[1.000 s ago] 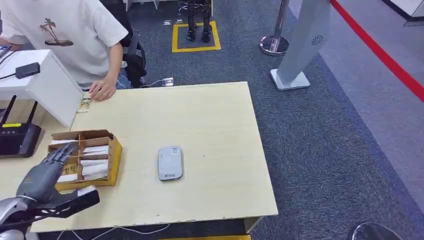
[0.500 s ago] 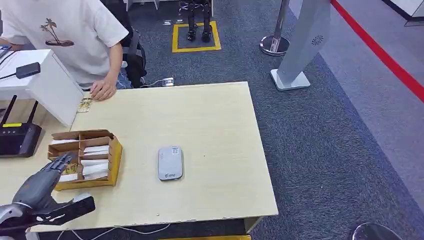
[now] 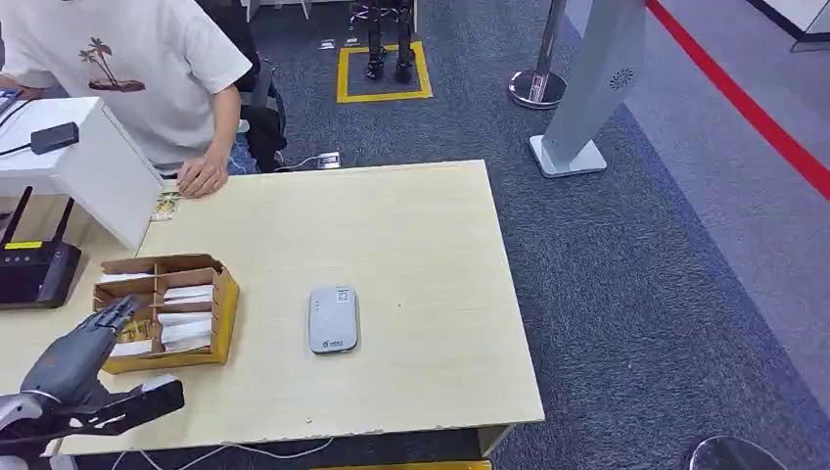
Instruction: Pass the card to the sensor for recognition and then transmit it.
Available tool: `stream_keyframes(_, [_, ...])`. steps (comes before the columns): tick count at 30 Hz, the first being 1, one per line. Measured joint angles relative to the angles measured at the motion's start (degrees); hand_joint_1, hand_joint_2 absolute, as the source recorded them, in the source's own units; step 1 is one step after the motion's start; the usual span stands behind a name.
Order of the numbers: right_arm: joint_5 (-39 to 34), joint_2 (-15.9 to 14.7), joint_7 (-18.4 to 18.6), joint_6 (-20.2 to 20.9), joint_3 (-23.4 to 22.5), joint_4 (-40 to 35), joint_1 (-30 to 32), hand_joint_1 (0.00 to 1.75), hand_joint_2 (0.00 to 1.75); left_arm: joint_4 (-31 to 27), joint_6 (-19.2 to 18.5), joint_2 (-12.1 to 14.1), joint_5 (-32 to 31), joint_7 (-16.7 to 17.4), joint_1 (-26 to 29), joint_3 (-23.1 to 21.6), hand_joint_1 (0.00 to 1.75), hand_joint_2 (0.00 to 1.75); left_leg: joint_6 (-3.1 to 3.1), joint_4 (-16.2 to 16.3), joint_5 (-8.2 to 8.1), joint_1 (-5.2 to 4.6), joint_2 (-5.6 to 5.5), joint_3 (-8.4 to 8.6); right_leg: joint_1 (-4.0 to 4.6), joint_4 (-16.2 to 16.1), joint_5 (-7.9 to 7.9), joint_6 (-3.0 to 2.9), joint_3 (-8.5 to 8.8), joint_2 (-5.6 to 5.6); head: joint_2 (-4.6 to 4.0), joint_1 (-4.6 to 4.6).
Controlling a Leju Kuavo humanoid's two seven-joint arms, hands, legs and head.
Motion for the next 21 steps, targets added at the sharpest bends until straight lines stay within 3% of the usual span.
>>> stream_keyframes(21, [1.22,0.0,0.02,0.04,0.0,0.0,-0.2,0.0,0.0,2.34,-0.68,0.18,0.74,-0.13,-1.82,-1.88,0.0,1.75,0.0,0.0,0.0,0.0,0.03,0.0,0.01,0.0,0.01,-0.01,0.0,0.03,0.0,-0.04])
